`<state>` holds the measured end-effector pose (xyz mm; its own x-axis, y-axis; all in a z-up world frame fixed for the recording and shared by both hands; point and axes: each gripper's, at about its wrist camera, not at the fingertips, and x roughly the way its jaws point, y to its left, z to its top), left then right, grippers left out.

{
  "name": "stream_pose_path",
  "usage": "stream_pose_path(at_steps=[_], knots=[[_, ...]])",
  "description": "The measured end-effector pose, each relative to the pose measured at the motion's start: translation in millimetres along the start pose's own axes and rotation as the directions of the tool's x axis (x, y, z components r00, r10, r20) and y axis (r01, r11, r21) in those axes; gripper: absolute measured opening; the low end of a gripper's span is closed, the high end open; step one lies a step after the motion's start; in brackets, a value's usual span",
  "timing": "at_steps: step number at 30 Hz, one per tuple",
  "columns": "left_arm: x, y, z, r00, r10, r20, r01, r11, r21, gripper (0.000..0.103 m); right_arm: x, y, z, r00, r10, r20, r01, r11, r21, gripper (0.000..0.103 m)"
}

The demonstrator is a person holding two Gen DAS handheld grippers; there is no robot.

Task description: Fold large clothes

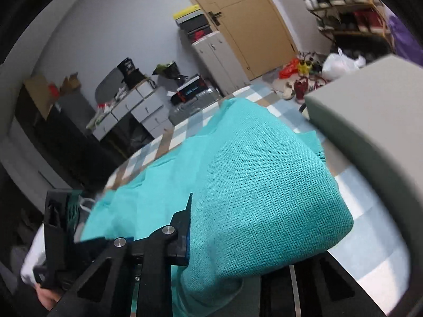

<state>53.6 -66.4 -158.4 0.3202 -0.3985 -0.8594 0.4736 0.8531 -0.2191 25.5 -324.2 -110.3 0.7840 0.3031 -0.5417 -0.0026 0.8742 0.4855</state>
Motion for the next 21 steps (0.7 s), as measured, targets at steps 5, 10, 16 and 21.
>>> stream_pose_path(at_steps=[5,10,16,21], knots=[[-10,-29,14,0.996,-0.090,0.003,0.090,0.995,0.034,0.091,-30,-16,21,0.995,-0.090,0.051,0.095,0.991,-0.095,0.020],[-2,-25,0,0.999,0.043,-0.023,-0.041,0.997,0.071,0.091,-36,-22,27,0.993,-0.113,0.028,0.115,0.983,-0.142,0.020],[14,-35,7,0.998,0.030,-0.046,-0.027,0.998,0.052,0.093,-32,-28,20,0.996,-0.079,0.033,0.083,0.989,-0.123,0.020],[26,-59,31,0.995,-0.084,-0.045,0.086,0.995,0.057,0.093,-49,-26,45,0.990,-0.124,0.070,0.133,0.980,-0.150,0.019]])
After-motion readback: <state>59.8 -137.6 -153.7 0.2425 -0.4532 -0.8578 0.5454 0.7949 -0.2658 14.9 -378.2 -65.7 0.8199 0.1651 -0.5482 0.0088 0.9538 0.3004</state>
